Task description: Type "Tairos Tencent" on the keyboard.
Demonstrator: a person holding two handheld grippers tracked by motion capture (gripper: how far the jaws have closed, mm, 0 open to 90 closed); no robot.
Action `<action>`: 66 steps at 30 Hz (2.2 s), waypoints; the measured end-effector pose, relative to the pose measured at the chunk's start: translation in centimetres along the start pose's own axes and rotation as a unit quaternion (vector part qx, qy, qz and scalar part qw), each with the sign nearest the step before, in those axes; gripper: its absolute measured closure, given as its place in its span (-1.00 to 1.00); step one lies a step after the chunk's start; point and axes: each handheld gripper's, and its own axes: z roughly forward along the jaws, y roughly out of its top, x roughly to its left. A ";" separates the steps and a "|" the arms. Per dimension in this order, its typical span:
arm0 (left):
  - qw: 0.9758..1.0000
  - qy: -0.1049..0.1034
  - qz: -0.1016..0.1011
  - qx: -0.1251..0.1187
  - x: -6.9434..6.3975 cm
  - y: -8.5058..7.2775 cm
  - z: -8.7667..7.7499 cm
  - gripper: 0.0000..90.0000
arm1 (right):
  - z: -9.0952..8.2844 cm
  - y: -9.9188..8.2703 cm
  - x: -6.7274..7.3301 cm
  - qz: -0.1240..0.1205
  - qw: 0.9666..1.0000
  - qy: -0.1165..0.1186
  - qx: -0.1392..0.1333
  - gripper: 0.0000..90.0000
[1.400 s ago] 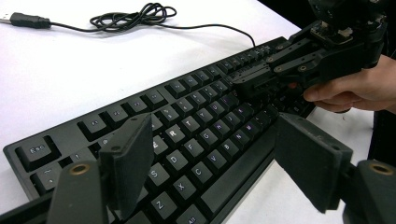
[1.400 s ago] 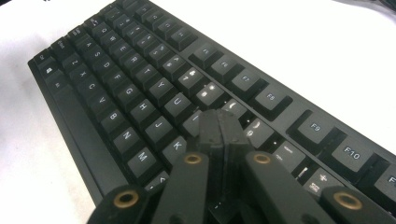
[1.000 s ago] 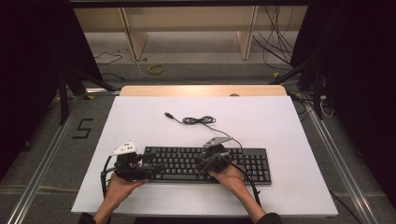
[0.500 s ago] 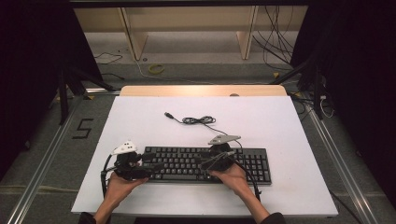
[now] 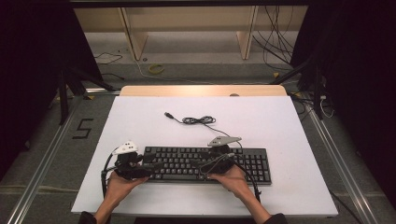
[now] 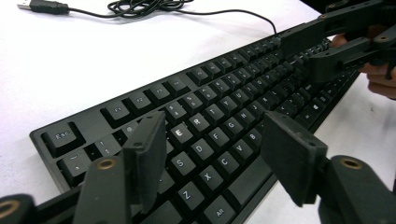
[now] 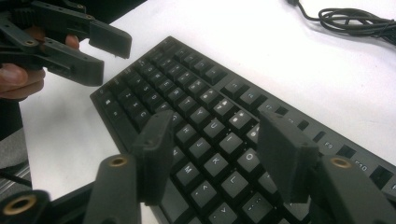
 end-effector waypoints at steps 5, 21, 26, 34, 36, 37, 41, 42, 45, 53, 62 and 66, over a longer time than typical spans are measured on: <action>1.000 0.007 0.001 0.009 0.1 0.0 0.1 0.07 | -0.2 0.0 0.2 0.000 1.000 0.002 0.002 -0.05; 0.998 0.026 0.013 0.049 0.2 -0.2 1.1 0.68 | -0.6 -0.3 0.7 -0.010 1.000 0.006 0.001 -0.14; 0.998 0.032 0.018 0.055 0.2 -0.1 1.4 0.86 | -0.8 -0.5 0.8 -0.012 1.000 0.006 0.000 -0.16; 0.997 0.034 0.021 0.066 0.2 -0.1 2.0 0.98 | -1.1 -0.8 1.0 -0.014 1.000 0.008 -0.003 -0.16; 0.997 0.033 0.023 0.069 0.2 0.0 2.1 0.98 | -1.1 -0.9 1.1 -0.014 1.000 0.009 -0.001 -0.17; 0.997 0.033 0.021 0.071 0.2 0.0 2.2 0.98 | -1.1 -0.9 1.1 -0.015 1.000 0.010 -0.002 -0.17; 0.996 0.034 0.022 0.076 0.2 0.0 2.4 0.98 | -1.1 -1.0 1.2 -0.017 1.000 0.011 -0.001 -0.17; 0.996 0.034 0.022 0.077 0.3 -0.1 2.4 0.98 | -1.1 -1.0 1.2 -0.018 1.000 0.011 -0.001 -0.17; 0.996 0.035 0.020 0.081 0.3 -0.1 2.5 0.98 | -1.1 -1.1 1.3 -0.019 1.000 0.012 0.000 -0.18; 0.995 0.037 0.012 0.093 0.4 -0.3 2.8 0.99 | -1.2 -1.2 1.4 -0.019 1.000 0.013 0.001 -0.18; 0.995 0.042 0.008 0.086 0.1 -0.1 2.7 0.98 | -1.2 -1.2 1.4 -0.020 1.000 0.012 0.001 -0.18; 0.997 0.041 0.010 0.069 -0.2 0.0 2.3 0.89 | -1.2 -1.1 1.4 -0.021 1.000 0.010 -0.001 -0.18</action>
